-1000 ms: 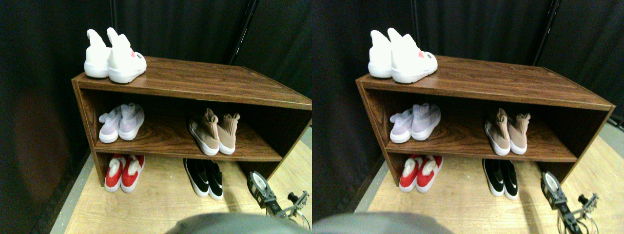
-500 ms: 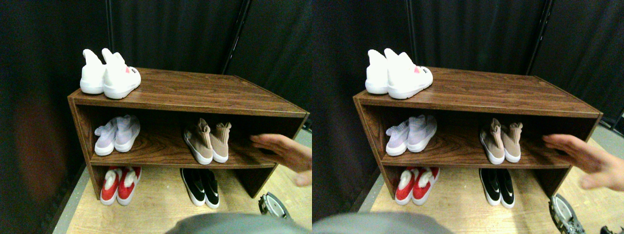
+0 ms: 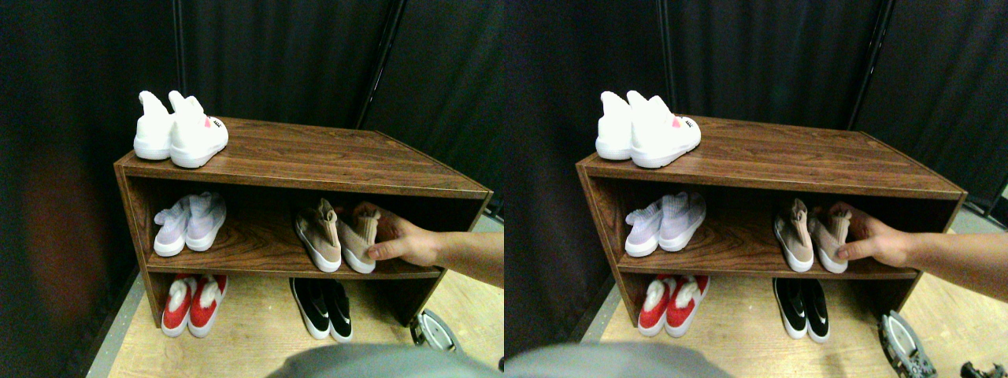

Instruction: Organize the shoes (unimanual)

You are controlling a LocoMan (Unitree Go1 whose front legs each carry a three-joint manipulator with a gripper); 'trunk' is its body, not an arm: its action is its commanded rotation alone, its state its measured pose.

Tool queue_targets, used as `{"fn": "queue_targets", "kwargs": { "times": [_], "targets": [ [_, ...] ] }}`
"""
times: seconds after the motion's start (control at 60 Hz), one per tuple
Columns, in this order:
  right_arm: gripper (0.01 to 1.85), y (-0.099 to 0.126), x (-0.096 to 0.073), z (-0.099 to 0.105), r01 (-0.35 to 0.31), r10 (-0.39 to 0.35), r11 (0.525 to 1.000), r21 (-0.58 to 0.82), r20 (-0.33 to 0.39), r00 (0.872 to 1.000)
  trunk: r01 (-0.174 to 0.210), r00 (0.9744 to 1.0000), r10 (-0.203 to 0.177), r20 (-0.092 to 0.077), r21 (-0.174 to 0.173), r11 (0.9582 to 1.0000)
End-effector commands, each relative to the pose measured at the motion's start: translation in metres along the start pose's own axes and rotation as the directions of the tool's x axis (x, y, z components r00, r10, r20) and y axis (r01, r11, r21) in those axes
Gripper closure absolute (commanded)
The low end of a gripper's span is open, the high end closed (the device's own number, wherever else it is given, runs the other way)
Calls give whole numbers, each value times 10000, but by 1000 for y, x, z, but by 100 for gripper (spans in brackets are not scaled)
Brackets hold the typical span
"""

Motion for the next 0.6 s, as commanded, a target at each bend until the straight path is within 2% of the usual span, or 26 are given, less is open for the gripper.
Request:
{"fn": "queue_targets", "kwargs": {
  "times": [0.017,0.2,0.217,0.333,0.417,0.6],
  "targets": [
    [180,7,1,-2,-342,343,9994,-93,100,9994,-38,10000,38,56,-100,9999],
    [180,9,0,-4,-251,252,9994,258,-18,9997,-38,10000,38,56,-100,9999],
    [180,9,0,-4,-254,255,9993,291,-31,9997,-28,10000,28,-28,-63,10000],
    [180,8,1,-5,-324,325,9981,515,-6,9995,-20,10000,20,-59,-46,10000],
    [180,7,2,-4,-231,230,9997,46,85,9997,3,10000,-3,-72,-42,10000],
    [180,8,2,-4,-222,220,9996,183,103,9997,21,10000,-21,-94,-40,10000]
  ]
}}
